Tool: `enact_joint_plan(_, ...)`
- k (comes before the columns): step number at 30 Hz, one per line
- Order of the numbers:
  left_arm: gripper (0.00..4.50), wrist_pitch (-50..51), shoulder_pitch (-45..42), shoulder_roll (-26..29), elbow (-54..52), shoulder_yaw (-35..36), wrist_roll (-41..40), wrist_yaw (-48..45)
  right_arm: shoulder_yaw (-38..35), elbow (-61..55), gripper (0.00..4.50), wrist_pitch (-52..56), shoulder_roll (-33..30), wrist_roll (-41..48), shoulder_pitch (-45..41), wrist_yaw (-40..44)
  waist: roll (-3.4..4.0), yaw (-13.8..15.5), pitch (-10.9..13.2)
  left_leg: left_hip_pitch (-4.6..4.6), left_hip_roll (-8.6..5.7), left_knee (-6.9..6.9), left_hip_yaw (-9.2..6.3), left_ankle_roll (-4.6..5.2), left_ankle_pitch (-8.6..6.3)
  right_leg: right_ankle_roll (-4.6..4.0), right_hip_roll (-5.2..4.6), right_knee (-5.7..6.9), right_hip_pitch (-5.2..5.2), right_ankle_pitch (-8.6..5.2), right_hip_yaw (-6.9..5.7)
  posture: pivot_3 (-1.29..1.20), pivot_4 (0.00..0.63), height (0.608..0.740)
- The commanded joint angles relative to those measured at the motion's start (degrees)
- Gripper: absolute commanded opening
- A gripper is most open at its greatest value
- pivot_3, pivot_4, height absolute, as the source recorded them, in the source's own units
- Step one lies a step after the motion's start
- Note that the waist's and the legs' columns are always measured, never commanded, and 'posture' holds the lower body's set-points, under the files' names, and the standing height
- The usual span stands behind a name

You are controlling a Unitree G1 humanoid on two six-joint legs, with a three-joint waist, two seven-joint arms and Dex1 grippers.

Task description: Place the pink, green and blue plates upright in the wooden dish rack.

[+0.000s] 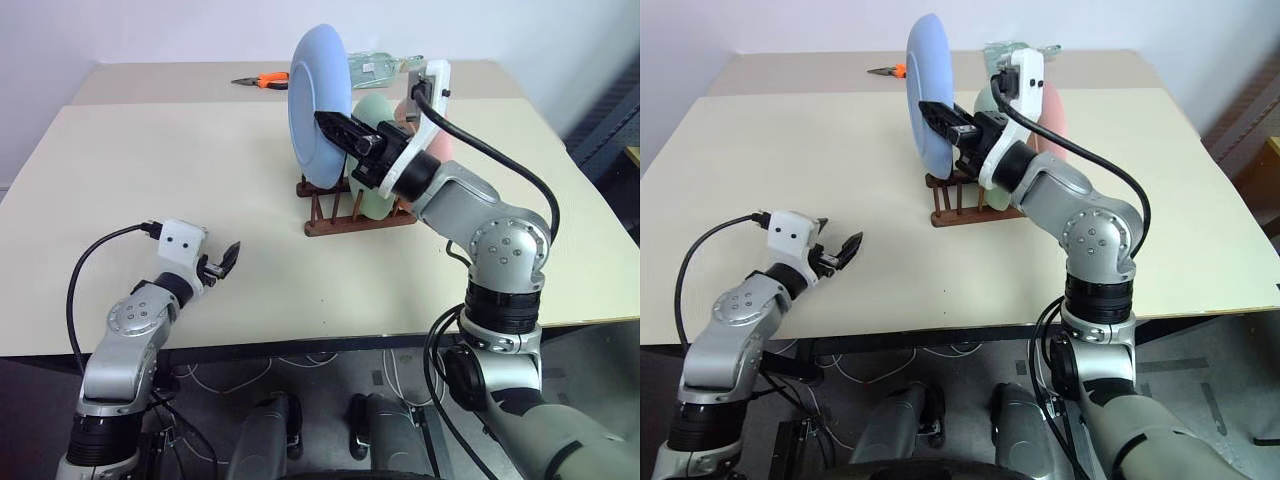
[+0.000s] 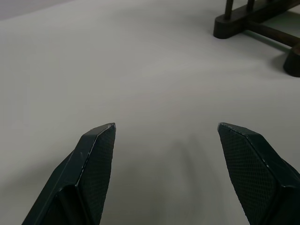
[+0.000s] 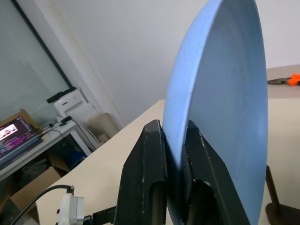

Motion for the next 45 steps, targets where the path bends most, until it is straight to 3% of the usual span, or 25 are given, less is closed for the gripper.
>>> enact_joint_plan(1,3.54,-1.27,-0.58,-0.27,-2.12,-0.8,0.76,-0.08,-1.23,-3.3,0.0,-0.92,0.32,1.09,0.05,-1.54,0.0,0.01,0.0,0.0,0.0,0.0,0.0,0.0,0.0,0.0,0.0,0.0,0.0,0.0,0.0,0.0,0.15,0.74)
enact_joint_plan(14,3.54,-1.65,-0.32,-0.94,-2.48,-1.87,1.15,-0.42,0.77,-0.49,0.0,-1.39,-0.08,-2.48,2.92,-2.85,0.0,0.02,0.0,0.0,0.01,0.01,0.0,0.01,0.0,0.0,0.03,0.0,0.0,0.0,0.01,0.0,0.15,0.74)
enact_joint_plan(18,3.6,-1.82,-0.22,-1.15,-2.65,-2.1,1.15,-0.47,3.8,-0.16,1.53,-3.48,-2.34,-7.15,2.16,0.02,0.0,0.03,0.0,0.0,0.02,0.01,0.0,0.01,0.0,0.0,0.03,0.0,0.0,0.0,0.01,0.0,0.15,0.74)
enact_joint_plan(22,3.6,-1.79,-0.05,-1.32,-2.95,-2.32,1.07,-0.48,14.23,-4.4,3.57,-11.42,-12.04,-20.36,1.67,8.45,0.01,0.05,0.01,0.0,0.01,0.04,0.0,0.03,-0.02,0.01,0.03,-0.01,0.01,-0.01,0.02,0.0,0.15,0.74)
enact_joint_plan(25,3.6,-1.92,-0.24,-1.38,-2.92,-2.72,1.05,-0.76,19.56,-8.04,3.57,-19.77,-22.59,-29.82,2.69,16.99,0.01,0.24,0.01,-0.01,0.01,0.07,-0.01,0.05,-0.03,0.04,0.02,-0.02,0.01,-0.03,0.02,0.0,0.15,0.74)
enact_joint_plan(28,3.6,-2.0,-0.83,-1.42,-2.39,-2.94,1.12,-1.02,15.47,-10.89,3.57,-23.02,-29.32,-29.23,5.37,23.75,0.01,0.32,0.01,0.0,0.02,0.1,-0.01,0.07,-0.04,0.05,0.01,-0.03,0.04,-0.03,0.02,0.0,0.15,0.74)
enact_joint_plan(34,3.6,-3.31,-2.5,-0.7,0.79,-3.58,1.64,-2.59,-10.52,-8.67,3.57,-19.08,-41.74,-18.82,20.07,34.8,-0.04,1.81,-0.01,-0.01,0.03,0.23,-0.04,0.21,-0.12,0.07,-0.16,-0.14,0.18,-0.03,-0.06,0.0,0.15,0.74)
enact_joint_plan(36,3.6,-4.71,-3.1,0.18,2.92,-3.96,2.3,-3.71,-15.82,-5.65,3.57,-19.55,-43.73,-19.98,27.92,36.98,-0.06,2.05,-0.03,0.0,0.03,0.25,-0.09,0.27,-0.16,0.07,-0.2,-0.21,0.29,-0.03,-0.11,0.0,0.15,0.74)
enact_joint_plan(39,3.6,-6.79,-4.13,1.33,6.19,-4.15,2.91,-5.2,-16.74,-1.05,3.57,-23.78,-43.99,-24.78,36.06,37.45,-0.01,1.6,-0.03,0.03,0.03,0.3,-0.06,0.31,-0.18,0.07,-0.21,-0.21,0.33,-0.03,-0.09,0.0,0.15,0.74)
enact_joint_plan(45,3.6,-7.44,-5.33,3.11,8.09,-3.68,2.6,-7.92,-15.21,6.8,3.57,-30.41,-41.63,-28.12,39.77,37.8,0.18,1.23,-0.06,0.08,0.06,0.3,0.04,0.29,-0.17,0.07,-0.15,-0.09,0.25,-0.03,0.02,0.0,0.15,0.74)
